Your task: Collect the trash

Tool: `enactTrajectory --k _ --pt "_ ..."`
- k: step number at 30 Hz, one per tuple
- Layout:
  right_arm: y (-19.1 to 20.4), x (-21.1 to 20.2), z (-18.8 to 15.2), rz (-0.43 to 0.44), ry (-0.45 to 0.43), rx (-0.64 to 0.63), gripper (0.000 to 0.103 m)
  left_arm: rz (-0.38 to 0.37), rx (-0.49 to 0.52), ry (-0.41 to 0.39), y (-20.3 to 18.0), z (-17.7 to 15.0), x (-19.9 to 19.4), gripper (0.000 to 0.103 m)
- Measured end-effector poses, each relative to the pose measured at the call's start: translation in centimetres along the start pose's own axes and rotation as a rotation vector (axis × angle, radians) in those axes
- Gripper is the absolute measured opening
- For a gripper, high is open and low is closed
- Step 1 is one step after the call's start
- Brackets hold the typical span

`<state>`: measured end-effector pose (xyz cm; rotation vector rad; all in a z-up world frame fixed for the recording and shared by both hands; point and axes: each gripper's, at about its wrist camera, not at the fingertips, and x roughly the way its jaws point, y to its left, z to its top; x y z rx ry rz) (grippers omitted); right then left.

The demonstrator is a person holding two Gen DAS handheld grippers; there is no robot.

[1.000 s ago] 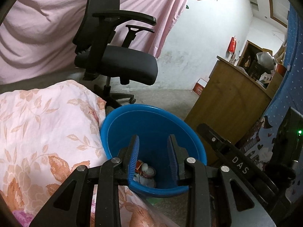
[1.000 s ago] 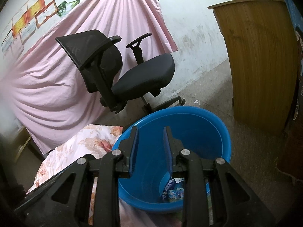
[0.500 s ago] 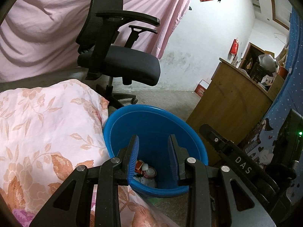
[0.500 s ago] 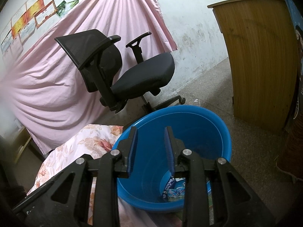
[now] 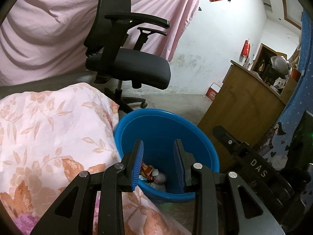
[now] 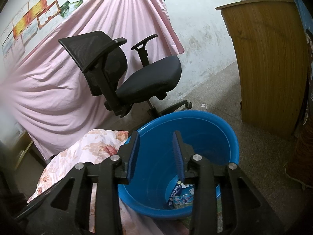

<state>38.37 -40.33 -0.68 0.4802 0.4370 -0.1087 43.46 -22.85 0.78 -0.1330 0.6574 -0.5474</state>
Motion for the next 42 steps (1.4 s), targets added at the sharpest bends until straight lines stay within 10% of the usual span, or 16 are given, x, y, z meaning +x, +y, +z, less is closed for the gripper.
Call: enactTrajectory --k 12,22,29,42 --pt "1.6 -1.3 0.1 0.0 -0.003 -0.034 0.075 0.078 0.002 -0.001 1.2 -0.6 -3.3 0.037" --pt "4.5 -3.6 -0.1 0.028 -0.036 -0.13 0.103 0.186 -0.006 -0.058 3.7 -1.0 -9.8 0.067" --pt "6.3 -5.9 -1.4 0.047 -0.089 -0.225 0.103 0.244 -0.048 -0.153 5.5 -2.0 -14.8 0.095" --pt "6.4 -12.1 -3.6 0.102 -0.179 -0.231 0.103 0.349 -0.065 -0.252 6.3 -5.9 -21.8 0.098"
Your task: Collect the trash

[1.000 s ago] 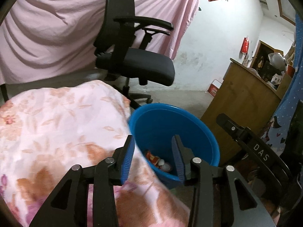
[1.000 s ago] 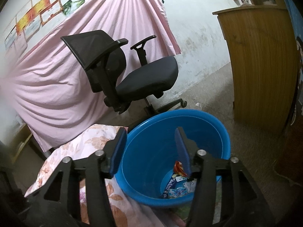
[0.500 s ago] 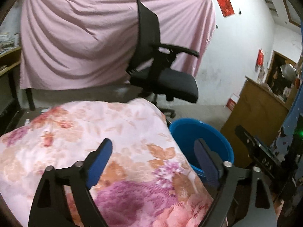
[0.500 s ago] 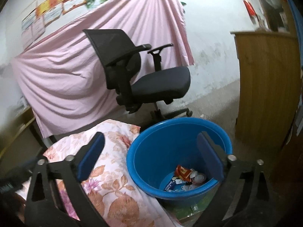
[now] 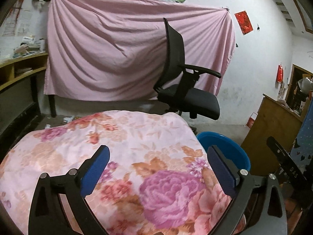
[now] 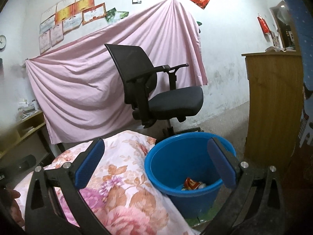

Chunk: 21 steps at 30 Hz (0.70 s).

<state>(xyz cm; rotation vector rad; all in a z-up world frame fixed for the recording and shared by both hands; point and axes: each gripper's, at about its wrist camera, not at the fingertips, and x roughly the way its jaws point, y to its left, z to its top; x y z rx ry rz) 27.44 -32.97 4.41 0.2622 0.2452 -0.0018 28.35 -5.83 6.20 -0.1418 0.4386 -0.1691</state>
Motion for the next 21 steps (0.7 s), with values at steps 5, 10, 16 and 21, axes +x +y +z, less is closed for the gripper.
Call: enactTrajectory --k 5,10,16,21 --pt "0.5 -3.1 -1.0 0.004 -0.028 -0.008 0.103 0.025 0.008 -0.049 0.8 -1.4 -3.2 0.098" --pt "1.6 -6.8 -1.9 0.014 -0.071 -0.011 0.103 0.039 0.019 -0.093 1.3 -3.0 -6.4 0.101" --pt "3.6 -10.8 -3.0 0.033 -0.12 -0.07 0.103 0.053 0.014 -0.129 1.8 -4.8 -10.1 0.101" --pt "5.0 -14.1 -3.8 0.042 -0.141 -0.132 0.103 0.077 0.021 -0.16 2.5 -6.4 -13.2 0.101"
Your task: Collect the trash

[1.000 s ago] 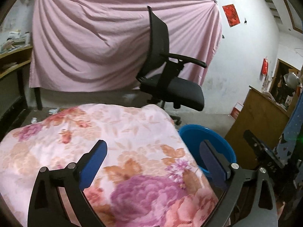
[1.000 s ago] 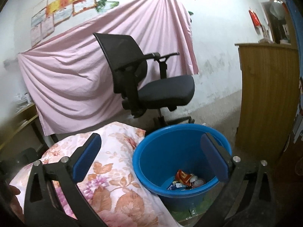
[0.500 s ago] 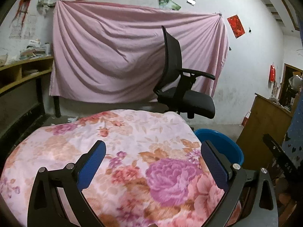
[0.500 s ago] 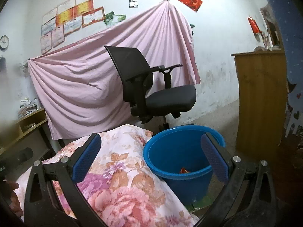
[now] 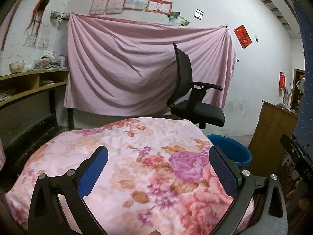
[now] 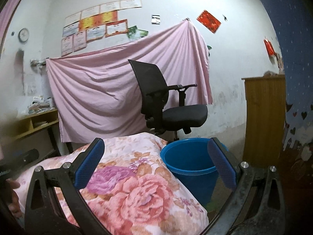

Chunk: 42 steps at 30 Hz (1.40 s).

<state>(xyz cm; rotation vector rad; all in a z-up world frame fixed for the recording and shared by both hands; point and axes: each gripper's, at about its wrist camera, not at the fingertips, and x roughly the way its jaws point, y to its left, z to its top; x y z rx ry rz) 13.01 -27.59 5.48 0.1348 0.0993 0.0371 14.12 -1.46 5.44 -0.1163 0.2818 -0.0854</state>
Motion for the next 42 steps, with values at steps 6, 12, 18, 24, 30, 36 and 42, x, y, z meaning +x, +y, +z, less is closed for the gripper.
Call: enactTrajectory --k 6,12,18,24,30,36,42 --pt "1.2 -3.4 -0.5 0.013 -0.011 -0.022 0.103 0.028 0.001 -0.015 0.9 -1.3 -3.3 0.101" --pt "2.6 -6.3 -1.5 0.019 -0.003 -0.034 0.103 0.043 0.017 -0.031 1.0 -3.0 -6.3 0.101" --pt "3.4 -7.9 -2.4 -0.007 -0.006 -0.049 0.103 0.048 0.025 -0.038 1.3 -4.7 -8.1 0.101" --pt "3.9 -8.8 -3.5 -0.036 -0.022 -0.072 0.103 0.074 0.06 -0.044 1.1 -6.5 -8.7 0.101" --pt "4.7 -8.9 -4.1 -0.037 -0.015 -0.099 0.103 0.075 0.049 -0.04 1.6 -6.9 -8.5 0.101" --pt "5.4 -9.1 -4.3 -0.028 -0.015 -0.123 0.103 0.076 0.045 -0.042 1.9 -7.0 -8.6 0.101" --pt "5.3 -9.0 -4.4 -0.027 -0.009 -0.123 0.103 0.076 0.046 -0.041 1.9 -7.0 -8.6 0.101"
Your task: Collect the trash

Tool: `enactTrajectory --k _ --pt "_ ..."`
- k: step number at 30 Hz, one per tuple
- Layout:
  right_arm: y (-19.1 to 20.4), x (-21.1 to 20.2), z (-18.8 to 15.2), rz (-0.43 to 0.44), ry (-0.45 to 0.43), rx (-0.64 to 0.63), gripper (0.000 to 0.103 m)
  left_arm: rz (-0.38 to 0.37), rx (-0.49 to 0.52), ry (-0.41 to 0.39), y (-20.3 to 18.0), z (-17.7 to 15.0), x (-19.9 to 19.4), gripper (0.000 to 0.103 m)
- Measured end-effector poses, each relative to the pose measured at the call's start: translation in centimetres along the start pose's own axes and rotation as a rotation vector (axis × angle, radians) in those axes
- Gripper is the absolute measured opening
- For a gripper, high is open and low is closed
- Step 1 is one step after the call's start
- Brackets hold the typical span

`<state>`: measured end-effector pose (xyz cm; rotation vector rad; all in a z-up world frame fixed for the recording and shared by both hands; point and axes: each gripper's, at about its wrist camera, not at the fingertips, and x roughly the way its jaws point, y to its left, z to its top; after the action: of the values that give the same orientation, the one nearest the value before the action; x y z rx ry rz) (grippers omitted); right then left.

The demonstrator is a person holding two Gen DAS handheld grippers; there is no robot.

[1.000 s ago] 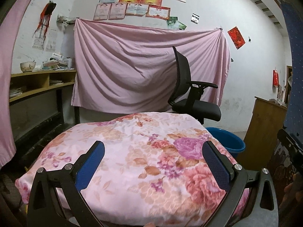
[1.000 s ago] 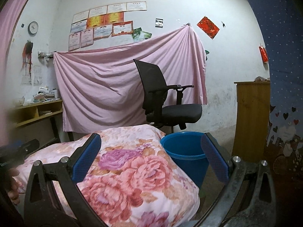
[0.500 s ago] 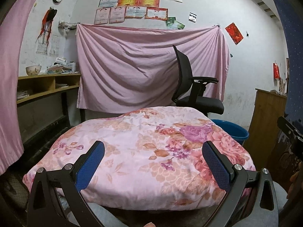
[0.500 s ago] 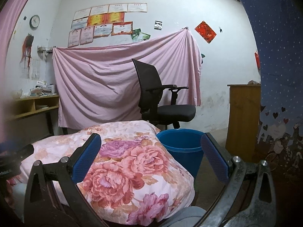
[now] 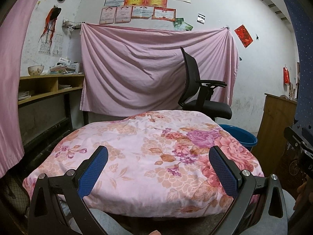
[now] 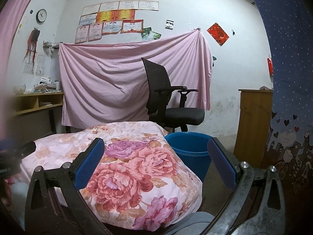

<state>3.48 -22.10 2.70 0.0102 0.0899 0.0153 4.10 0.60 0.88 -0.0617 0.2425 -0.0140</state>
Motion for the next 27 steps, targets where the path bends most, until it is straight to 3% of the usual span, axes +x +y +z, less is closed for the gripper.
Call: enactTrajectory --k 27 --pt "0.0 0.21 -0.27 0.002 0.012 0.007 0.103 0.004 -0.007 0.001 0.38 -0.09 -0.08 0.101"
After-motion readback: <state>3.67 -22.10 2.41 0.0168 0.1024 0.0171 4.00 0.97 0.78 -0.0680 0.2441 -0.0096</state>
